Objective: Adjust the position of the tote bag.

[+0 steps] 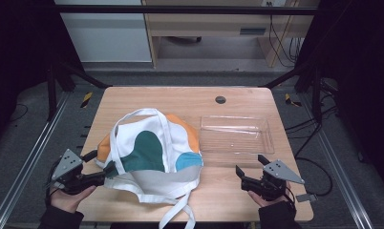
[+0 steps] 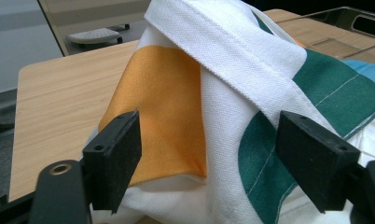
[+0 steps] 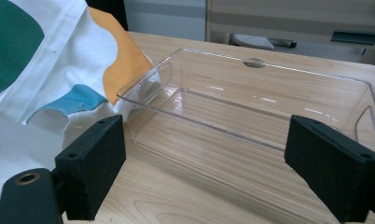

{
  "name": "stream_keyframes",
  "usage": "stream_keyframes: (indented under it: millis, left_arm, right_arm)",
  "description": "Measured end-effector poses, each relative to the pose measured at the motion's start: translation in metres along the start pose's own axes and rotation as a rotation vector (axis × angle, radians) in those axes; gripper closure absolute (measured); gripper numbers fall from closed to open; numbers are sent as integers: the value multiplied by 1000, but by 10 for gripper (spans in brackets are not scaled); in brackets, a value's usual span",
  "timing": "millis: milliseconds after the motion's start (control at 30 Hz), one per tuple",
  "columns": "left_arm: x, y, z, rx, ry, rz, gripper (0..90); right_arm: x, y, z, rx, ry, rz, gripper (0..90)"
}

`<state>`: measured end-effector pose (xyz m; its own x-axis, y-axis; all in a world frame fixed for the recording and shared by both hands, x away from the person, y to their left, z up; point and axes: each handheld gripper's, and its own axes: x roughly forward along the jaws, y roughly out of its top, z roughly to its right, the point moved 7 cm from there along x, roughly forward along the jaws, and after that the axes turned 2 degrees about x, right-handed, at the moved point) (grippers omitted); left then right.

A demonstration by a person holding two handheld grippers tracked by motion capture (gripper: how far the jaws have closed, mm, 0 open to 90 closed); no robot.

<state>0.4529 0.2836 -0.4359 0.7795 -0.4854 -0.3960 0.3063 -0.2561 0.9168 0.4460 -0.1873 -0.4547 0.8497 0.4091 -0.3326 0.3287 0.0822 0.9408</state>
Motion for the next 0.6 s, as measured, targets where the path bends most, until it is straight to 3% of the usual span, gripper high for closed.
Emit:
stream_keyframes:
  millis: [233,600]
  left_arm:
    - [-6,-7,0,-9,5,-1,290]
    - [-10,-12,5,16,6,-8,350]
  right_arm:
    - [0,2,-7,-1,15,-5,139]
    - [5,5,-30,-38,63,-16,223]
